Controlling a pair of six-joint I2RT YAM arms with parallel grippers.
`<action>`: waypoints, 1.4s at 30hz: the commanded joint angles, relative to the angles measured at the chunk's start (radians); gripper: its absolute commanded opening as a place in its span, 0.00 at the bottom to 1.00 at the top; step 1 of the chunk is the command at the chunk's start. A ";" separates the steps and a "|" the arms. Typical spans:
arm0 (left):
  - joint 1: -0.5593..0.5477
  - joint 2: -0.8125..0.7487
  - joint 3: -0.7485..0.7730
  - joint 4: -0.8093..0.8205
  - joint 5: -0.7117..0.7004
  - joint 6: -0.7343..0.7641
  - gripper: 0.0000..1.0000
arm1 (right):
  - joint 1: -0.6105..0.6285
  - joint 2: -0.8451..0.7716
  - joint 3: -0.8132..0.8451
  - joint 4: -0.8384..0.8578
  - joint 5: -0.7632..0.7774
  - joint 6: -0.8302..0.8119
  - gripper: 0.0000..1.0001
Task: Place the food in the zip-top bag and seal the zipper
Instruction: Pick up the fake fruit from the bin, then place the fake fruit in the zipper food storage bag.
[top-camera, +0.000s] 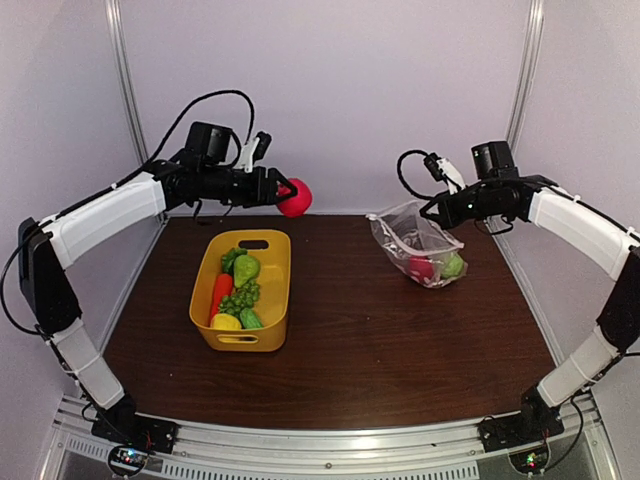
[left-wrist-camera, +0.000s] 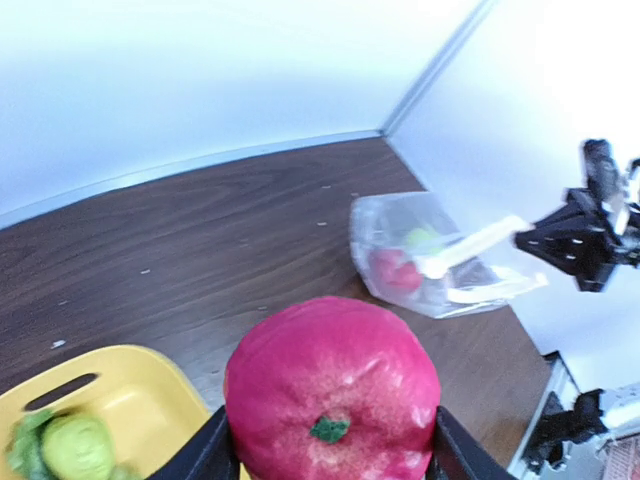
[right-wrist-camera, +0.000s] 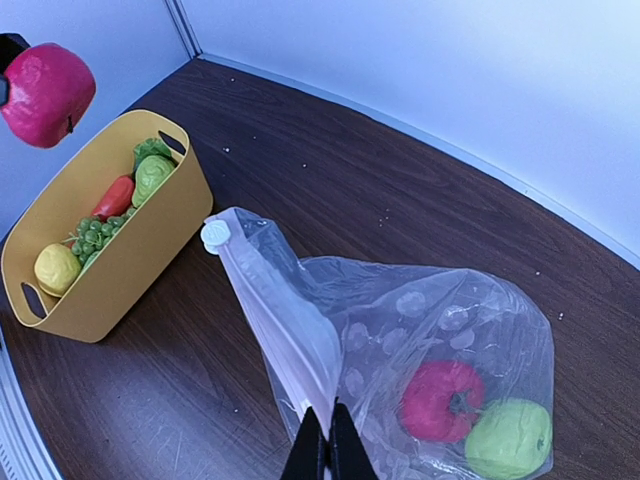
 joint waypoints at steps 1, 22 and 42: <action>-0.120 0.046 -0.002 0.328 0.232 -0.097 0.44 | 0.009 0.038 0.057 -0.018 -0.027 0.018 0.00; -0.300 0.366 0.184 0.463 -0.047 -0.299 0.38 | 0.075 0.119 0.185 -0.047 -0.158 0.158 0.00; -0.307 0.459 0.266 0.426 -0.150 -0.396 0.94 | 0.157 0.074 0.149 0.012 -0.217 0.225 0.00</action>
